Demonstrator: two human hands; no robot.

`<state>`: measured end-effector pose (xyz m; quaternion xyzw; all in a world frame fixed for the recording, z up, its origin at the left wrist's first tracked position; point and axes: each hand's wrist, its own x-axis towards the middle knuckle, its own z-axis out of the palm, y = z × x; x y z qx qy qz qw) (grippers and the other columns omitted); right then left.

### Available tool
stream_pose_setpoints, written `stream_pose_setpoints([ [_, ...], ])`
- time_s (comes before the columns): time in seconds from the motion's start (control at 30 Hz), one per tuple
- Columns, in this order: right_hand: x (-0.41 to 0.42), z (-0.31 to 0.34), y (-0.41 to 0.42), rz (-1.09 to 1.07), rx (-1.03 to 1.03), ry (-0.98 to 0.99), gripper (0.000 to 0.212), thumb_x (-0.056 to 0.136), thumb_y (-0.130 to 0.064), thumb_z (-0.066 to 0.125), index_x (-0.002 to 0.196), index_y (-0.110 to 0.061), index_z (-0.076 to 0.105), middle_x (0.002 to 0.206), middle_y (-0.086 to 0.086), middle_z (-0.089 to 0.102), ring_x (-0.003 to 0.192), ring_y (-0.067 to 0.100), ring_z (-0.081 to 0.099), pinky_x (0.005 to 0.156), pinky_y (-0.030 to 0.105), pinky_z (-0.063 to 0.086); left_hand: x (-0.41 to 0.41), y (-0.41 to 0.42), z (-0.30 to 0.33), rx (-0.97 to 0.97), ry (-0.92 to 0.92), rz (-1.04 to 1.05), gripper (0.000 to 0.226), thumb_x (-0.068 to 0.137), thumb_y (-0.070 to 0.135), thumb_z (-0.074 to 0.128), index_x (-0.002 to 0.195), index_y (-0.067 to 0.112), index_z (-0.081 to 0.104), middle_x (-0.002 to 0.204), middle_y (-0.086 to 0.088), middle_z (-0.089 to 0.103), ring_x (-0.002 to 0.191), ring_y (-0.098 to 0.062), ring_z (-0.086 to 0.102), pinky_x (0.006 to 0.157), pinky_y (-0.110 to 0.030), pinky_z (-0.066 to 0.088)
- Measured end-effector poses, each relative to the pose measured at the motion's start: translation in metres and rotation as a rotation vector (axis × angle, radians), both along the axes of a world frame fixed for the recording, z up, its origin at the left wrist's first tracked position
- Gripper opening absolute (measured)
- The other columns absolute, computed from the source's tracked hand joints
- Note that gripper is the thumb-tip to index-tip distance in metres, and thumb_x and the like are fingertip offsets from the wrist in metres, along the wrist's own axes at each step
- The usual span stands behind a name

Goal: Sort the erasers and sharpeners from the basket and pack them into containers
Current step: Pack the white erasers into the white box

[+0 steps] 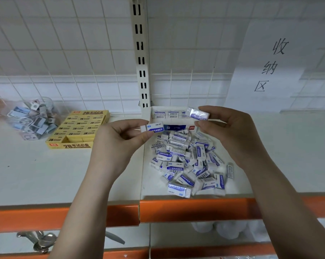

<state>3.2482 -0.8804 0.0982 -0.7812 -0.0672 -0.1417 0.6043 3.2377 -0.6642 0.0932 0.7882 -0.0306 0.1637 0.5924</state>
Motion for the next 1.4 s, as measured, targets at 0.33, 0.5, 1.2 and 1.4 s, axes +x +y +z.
stream_pose_setpoints([
  [0.33, 0.066, -0.002, -0.025, -0.197, -0.183, -0.049, 0.008, 0.086, -0.012, 0.064, 0.094, -0.012, 0.062, 0.083, 0.004, 0.072, 0.07, 0.001, 0.068, 0.076, 0.023, 0.056, 0.004, 0.01, -0.007, 0.023, 0.061, 0.025, 0.02, 0.071, 0.016, 0.077, 0.087, 0.027, 0.072, 0.07, -0.005, 0.07, 0.061, -0.001, 0.053, 0.055, -0.005, 0.04],
  [0.5, 0.106, -0.012, 0.0, -0.024, -0.497, -0.029, 0.016, 0.087, -0.02, 0.067, 0.1, -0.012, 0.063, 0.085, -0.002, 0.065, 0.068, -0.007, 0.056, 0.066, 0.006, 0.044, 0.006, 0.012, -0.009, 0.056, 0.097, 0.05, 0.02, 0.075, 0.015, 0.076, 0.088, 0.029, 0.07, 0.069, 0.001, 0.068, 0.053, 0.004, 0.051, 0.047, -0.004, 0.035],
  [1.2, 0.154, -0.043, 0.058, 0.09, -0.712, 0.087, 0.012, 0.084, -0.011, 0.067, 0.096, -0.009, 0.069, 0.096, 0.004, 0.067, 0.081, 0.011, 0.056, 0.057, 0.005, 0.033, 0.023, 0.035, -0.028, 0.182, 0.024, 0.119, 0.023, 0.08, 0.012, 0.072, 0.08, 0.034, 0.065, 0.076, 0.009, 0.07, 0.07, -0.003, 0.064, 0.066, -0.01, 0.046],
  [1.4, 0.153, -0.038, 0.055, 0.141, -0.715, 0.126, 0.015, 0.086, -0.01, 0.064, 0.098, -0.01, 0.073, 0.097, 0.003, 0.071, 0.084, 0.015, 0.065, 0.072, 0.018, 0.051, 0.057, 0.034, -0.02, 0.262, 0.002, 0.091, 0.009, 0.083, 0.024, 0.068, 0.088, 0.026, 0.062, 0.076, 0.011, 0.068, 0.066, 0.006, 0.06, 0.075, -0.018, 0.049],
])
